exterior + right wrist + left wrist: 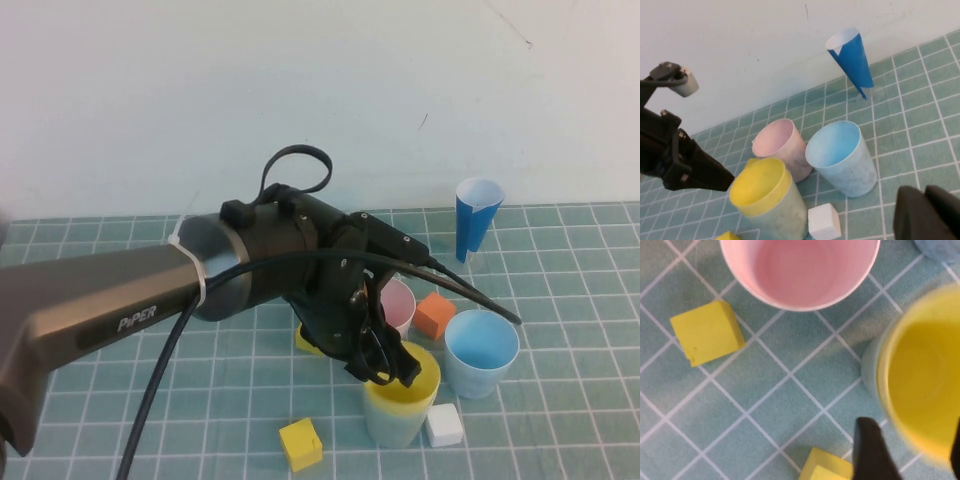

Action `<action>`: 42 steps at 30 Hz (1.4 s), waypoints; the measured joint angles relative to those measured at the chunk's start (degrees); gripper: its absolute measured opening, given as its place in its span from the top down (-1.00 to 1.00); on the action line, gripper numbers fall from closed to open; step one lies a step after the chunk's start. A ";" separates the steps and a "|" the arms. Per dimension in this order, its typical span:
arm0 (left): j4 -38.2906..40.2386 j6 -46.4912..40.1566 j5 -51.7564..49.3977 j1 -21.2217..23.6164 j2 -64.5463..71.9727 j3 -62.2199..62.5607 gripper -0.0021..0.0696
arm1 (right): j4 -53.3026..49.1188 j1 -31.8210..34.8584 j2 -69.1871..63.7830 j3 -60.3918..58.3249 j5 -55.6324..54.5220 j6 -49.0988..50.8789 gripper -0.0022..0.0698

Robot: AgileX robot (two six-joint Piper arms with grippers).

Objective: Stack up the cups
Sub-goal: Place the blue cup on the green cup, then pick up the pink cup

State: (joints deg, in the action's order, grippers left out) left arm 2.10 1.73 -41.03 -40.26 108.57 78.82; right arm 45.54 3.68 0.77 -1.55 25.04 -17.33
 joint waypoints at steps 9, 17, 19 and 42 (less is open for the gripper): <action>-6.18 0.23 0.19 0.00 -9.27 0.00 0.40 | -0.42 0.00 0.00 2.85 3.30 -0.24 0.69; -8.20 0.23 0.55 0.00 -21.36 -2.76 0.92 | -13.34 0.00 -14.83 17.71 8.02 -2.68 0.69; -8.20 0.47 0.92 0.00 -24.45 -4.85 0.93 | -16.37 0.00 -21.33 23.02 10.94 -4.64 0.69; -8.32 12.59 6.57 0.00 -65.48 -42.50 0.94 | -26.58 -15.64 -82.28 72.26 35.26 -19.81 0.94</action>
State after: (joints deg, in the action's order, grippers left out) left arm -6.22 14.32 -34.46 -40.26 43.09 36.31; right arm 18.96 -11.96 -81.50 70.71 60.30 -37.14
